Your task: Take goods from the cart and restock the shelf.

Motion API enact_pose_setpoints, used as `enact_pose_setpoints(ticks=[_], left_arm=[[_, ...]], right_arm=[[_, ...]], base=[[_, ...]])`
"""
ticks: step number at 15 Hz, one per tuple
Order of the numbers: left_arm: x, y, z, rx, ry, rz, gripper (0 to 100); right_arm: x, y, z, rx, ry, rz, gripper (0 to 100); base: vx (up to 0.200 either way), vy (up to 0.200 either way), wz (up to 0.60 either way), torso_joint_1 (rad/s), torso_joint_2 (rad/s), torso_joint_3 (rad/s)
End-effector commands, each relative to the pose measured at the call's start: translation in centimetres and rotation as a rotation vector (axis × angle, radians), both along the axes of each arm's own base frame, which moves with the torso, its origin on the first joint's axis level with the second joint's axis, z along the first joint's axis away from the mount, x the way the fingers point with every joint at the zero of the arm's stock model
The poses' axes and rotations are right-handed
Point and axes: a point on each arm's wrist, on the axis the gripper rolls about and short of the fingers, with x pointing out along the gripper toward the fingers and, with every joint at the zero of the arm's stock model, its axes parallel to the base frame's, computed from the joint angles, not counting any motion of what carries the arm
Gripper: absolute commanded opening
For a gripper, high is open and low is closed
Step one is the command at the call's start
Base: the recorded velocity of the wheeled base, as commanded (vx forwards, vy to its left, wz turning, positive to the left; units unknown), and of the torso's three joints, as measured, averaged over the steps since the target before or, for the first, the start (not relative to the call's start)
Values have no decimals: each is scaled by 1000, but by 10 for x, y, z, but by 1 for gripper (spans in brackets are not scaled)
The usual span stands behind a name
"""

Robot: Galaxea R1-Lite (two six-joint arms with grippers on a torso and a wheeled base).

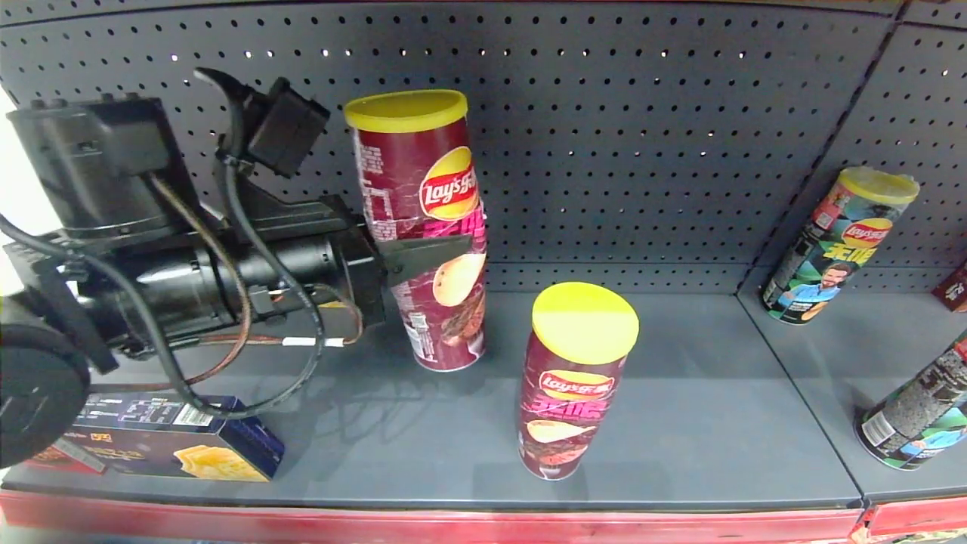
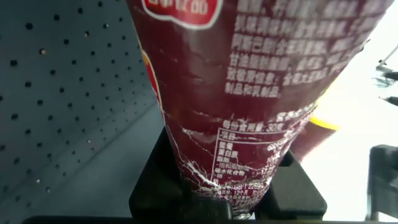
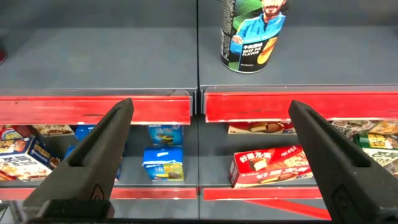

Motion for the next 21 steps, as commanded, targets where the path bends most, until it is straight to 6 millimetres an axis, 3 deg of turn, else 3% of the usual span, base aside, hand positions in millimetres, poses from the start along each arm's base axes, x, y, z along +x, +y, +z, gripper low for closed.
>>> enact_pose_setpoints(ticks=[1, 3, 6, 21], left_arm=[[37, -16, -17, 42, 11, 5, 0], [59, -18, -24, 83, -39, 23, 0], [76, -24, -31, 94, -52, 27, 0], [101, -59, -73, 63, -120, -14, 0]], right_arm=[[0, 0, 0, 0, 2, 1, 100], [0, 0, 0, 0, 2, 1, 100], [0, 0, 0, 0, 2, 1, 100], [0, 0, 0, 0, 2, 1, 100]], base=[[0, 0, 0, 0, 0, 0], [0, 0, 0, 0, 0, 0], [0, 0, 0, 0, 0, 0], [0, 0, 0, 0, 0, 0]])
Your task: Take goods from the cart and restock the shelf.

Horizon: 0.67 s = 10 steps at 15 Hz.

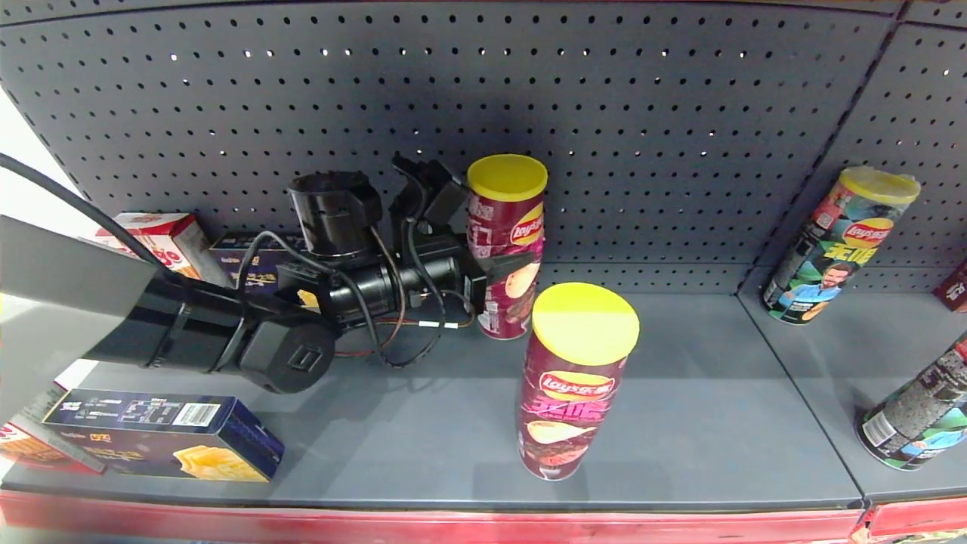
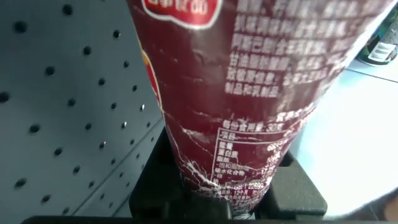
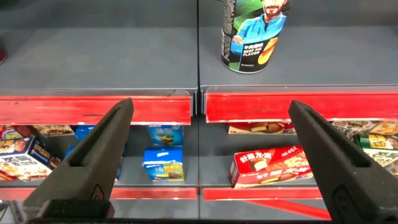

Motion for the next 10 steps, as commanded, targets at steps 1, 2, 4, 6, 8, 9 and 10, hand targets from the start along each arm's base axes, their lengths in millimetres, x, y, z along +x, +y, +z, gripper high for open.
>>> enact_pose_setpoints(ticks=[1, 2, 4, 6, 8, 9, 10], left_arm=[[4, -4, -11, 9, 18, -5, 0], [5, -6, -14, 6, 13, -7, 0], [5, -5, -16, 9, 18, -5, 0], [7, -5, -18, 8, 16, -2, 0], [9, -5, -26, 6, 12, -2, 0], [8, -6, -27, 4, 9, -4, 0], [9, -6, -32, 8, 16, -2, 0]], right_arm=[[0, 0, 0, 0, 1, 0, 100], [0, 0, 0, 0, 1, 0, 100], [0, 0, 0, 0, 1, 0, 100], [0, 0, 0, 0, 1, 0, 100], [0, 0, 0, 0, 1, 0, 100], [0, 0, 0, 0, 1, 0, 100], [0, 0, 0, 0, 1, 0, 100]], base=[[0, 0, 0, 0, 0, 0], [0, 0, 0, 0, 0, 0], [0, 0, 0, 0, 0, 0], [0, 0, 0, 0, 0, 0], [0, 0, 0, 0, 0, 0], [0, 0, 0, 0, 0, 0], [0, 0, 0, 0, 0, 0]])
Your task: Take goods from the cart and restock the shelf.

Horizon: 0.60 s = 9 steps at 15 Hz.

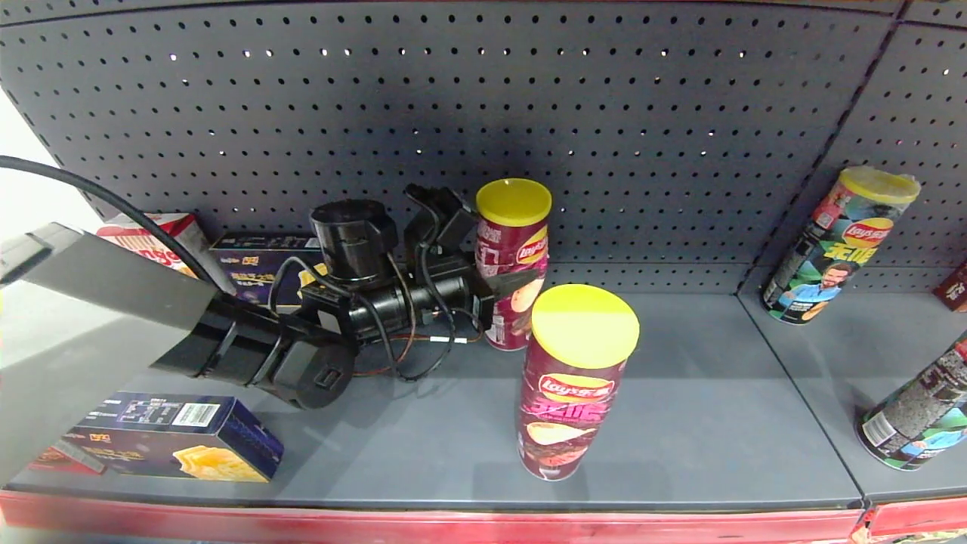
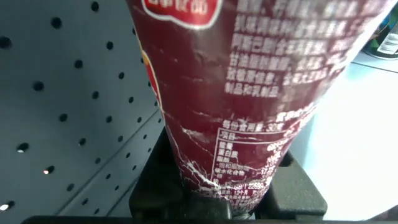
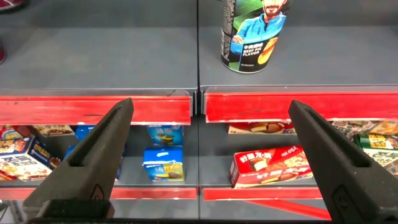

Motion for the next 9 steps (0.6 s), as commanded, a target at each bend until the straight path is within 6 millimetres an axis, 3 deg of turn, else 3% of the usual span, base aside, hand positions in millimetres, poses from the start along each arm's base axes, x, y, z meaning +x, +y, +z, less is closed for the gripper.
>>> enact_pose_setpoints(ticks=[1, 3, 4, 6, 9], left_arm=[[1, -1, -9, 11, 20, -1, 0], [1, 0, -13, 18, 31, 4, 0], [0, 1, -13, 18, 34, 5, 100], [-2, 6, -17, 31, 55, 16, 100], [-12, 27, -2, 38, 68, 100, 100]], right_arm=[[0, 0, 0, 0, 1, 0, 100], [0, 0, 0, 0, 1, 0, 100], [0, 0, 0, 0, 1, 0, 100], [0, 0, 0, 0, 1, 0, 100], [0, 0, 0, 0, 1, 0, 100]], base=[[0, 0, 0, 0, 0, 0], [0, 0, 0, 0, 0, 0], [0, 0, 0, 0, 0, 0], [0, 0, 0, 0, 0, 0], [0, 0, 0, 0, 0, 0]])
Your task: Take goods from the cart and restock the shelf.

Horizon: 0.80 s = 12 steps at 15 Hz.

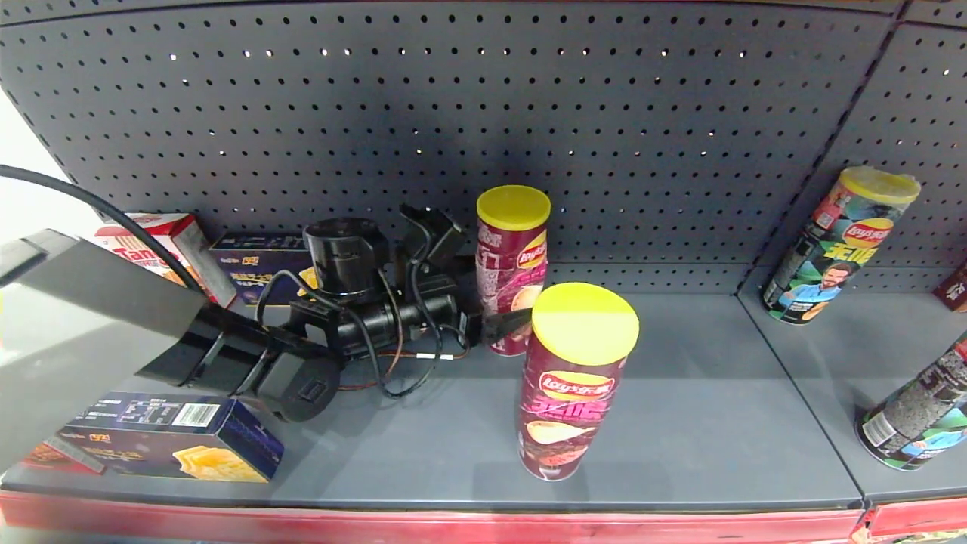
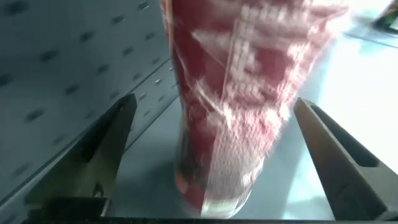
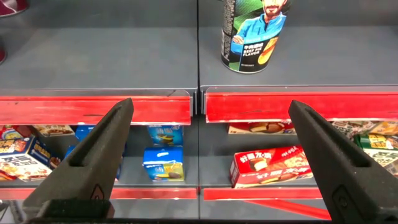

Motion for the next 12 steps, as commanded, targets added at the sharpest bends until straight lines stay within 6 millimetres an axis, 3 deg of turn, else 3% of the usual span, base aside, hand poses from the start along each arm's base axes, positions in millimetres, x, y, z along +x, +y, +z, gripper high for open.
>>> enact_pose_setpoints(ticks=[1, 5, 12], left_arm=[[-14, 16, 22, 12, 7, 80, 100], [-30, 24, 33, 34, 33, 155, 100], [-27, 27, 30, 112, -7, 289, 100]], right_arm=[[0, 0, 0, 0, 1, 0, 100], [0, 0, 0, 0, 1, 0, 100], [0, 0, 0, 0, 1, 0, 100]], base=[[0, 0, 0, 0, 0, 0], [0, 0, 0, 0, 0, 0], [0, 0, 0, 0, 0, 0]])
